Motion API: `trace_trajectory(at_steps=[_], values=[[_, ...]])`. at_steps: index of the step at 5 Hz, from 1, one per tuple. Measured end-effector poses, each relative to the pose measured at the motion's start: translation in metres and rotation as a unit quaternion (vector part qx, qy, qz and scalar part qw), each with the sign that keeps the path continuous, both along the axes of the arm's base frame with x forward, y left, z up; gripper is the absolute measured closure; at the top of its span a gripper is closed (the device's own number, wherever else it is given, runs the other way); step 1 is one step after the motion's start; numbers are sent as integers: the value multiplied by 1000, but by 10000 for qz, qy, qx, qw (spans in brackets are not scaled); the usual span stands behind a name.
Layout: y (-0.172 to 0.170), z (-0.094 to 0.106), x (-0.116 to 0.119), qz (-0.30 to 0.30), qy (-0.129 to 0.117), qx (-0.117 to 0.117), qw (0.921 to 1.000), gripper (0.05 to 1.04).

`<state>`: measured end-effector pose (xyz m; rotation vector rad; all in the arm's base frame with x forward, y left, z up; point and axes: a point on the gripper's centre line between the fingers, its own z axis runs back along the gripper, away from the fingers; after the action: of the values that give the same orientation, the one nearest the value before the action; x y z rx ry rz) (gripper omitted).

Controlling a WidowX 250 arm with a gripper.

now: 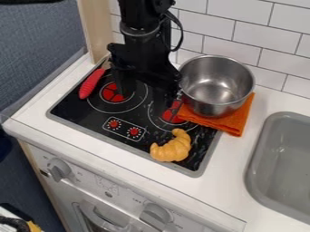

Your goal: Moved the silver pot on the lower left side

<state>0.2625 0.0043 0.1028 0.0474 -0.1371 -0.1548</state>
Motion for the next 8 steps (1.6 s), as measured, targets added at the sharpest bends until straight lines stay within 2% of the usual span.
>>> trace_trajectory(at_steps=[1,2,3,4,5,6,8], values=[[-1,-5,-1,13,100,-27,9999,83],[-6,0,5,-46,-4,-177,9998,83],[-7,6,26,-98,-95,-176,9998,83],[-1,4,66,97,-160,28,9998,83],[-1,-12,96,181,-65,38,9998,83],[7,-24,114,367,32,20,9993,83],[12,-51,123,760,300,-210,9964,118]])
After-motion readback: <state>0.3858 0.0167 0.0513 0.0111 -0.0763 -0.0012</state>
